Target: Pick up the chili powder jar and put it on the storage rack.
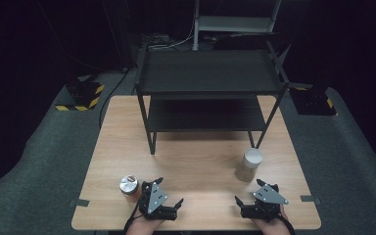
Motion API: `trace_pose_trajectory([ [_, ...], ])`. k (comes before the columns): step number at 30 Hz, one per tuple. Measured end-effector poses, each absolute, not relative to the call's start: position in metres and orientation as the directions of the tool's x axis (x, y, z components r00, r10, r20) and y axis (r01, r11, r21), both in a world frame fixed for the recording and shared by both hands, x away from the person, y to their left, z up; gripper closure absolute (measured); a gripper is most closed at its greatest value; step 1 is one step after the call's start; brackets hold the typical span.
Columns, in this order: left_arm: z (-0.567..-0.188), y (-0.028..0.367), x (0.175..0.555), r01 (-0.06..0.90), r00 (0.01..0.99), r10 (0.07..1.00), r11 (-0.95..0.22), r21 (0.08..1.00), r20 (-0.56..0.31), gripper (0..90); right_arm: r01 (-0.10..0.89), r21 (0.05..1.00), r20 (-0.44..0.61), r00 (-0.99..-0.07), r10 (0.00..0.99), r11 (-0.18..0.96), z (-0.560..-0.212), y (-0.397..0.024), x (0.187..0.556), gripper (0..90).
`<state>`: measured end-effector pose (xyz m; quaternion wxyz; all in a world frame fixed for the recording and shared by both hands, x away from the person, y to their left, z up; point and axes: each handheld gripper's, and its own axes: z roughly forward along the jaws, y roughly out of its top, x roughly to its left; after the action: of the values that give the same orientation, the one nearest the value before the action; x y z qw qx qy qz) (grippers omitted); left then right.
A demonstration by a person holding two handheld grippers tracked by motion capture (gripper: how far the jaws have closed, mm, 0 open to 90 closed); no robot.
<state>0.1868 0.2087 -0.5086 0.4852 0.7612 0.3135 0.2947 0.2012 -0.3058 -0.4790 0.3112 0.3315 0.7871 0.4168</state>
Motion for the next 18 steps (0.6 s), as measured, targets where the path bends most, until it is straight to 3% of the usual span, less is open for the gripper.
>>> trace_pose_trajectory([
  [7, -0.5081, 0.2086, 0.1871, 0.194, 0.627, 0.765, -0.333, 0.923, 0.144, 1.0, 0.284, 0.885, -0.155, -0.567, 0.809, 0.368, -0.4808, -0.3140, 0.2012, 0.0],
  [18, -0.5103, 0.2140, 0.1847, 0.193, 0.635, 0.763, -0.310, 0.931, 0.123, 0.8, 0.262, 0.876, -0.199, -0.568, 0.799, 0.405, -0.4812, -0.3104, 0.1981, 0.0],
])
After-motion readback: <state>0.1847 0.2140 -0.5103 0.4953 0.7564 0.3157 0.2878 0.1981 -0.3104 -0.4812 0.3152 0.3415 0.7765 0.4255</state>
